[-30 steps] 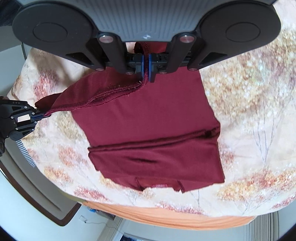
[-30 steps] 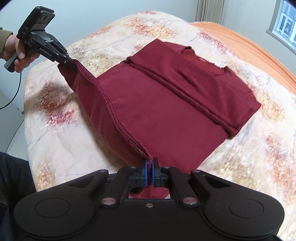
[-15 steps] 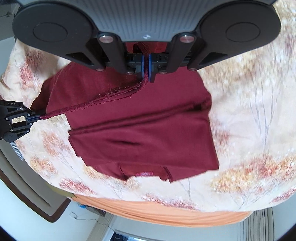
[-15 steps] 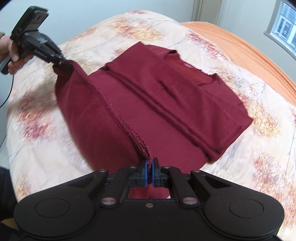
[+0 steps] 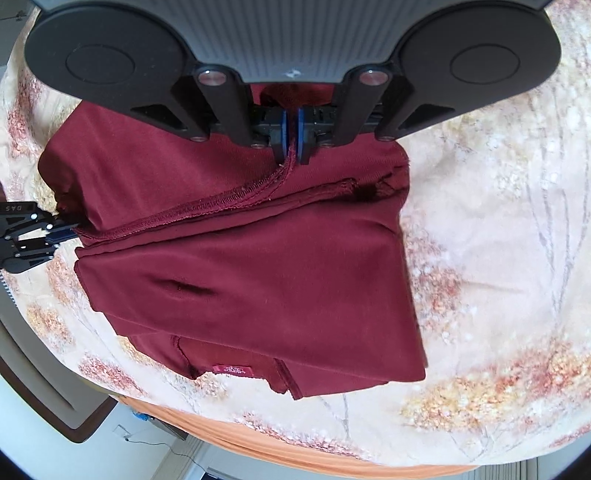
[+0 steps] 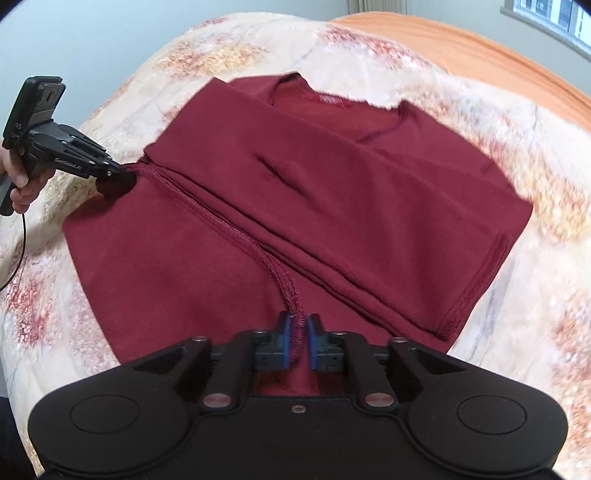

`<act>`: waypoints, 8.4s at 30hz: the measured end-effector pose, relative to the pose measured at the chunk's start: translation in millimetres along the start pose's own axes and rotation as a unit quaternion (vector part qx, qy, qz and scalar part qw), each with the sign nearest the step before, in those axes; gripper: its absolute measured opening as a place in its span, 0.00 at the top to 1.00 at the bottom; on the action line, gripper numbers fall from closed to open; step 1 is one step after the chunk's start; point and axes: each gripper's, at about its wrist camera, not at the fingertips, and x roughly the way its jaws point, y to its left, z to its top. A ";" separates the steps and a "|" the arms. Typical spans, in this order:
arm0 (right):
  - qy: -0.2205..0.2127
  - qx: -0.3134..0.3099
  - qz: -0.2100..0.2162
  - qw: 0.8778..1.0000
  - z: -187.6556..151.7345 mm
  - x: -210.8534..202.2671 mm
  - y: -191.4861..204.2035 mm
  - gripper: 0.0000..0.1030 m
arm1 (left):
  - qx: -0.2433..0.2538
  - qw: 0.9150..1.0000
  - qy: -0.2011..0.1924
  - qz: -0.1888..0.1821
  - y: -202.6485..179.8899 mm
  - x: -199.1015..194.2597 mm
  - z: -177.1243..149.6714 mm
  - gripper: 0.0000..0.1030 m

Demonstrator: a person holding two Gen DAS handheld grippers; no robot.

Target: Fold small clothes

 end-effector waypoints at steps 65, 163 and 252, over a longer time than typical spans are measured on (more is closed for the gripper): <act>-0.240 0.208 0.029 0.948 54.1 -85.2 -104.9 0.97 | -0.064 0.981 -0.181 -0.037 28.7 -55.4 110.9 0.94; -0.068 0.025 -0.111 0.991 98.1 88.5 55.4 1.00 | -0.148 0.983 -0.100 0.031 58.6 12.9 41.9 0.36; -0.162 0.413 0.184 0.877 109.8 84.0 -92.2 0.89 | 0.108 0.978 -0.164 0.070 -145.5 -23.9 5.5 0.71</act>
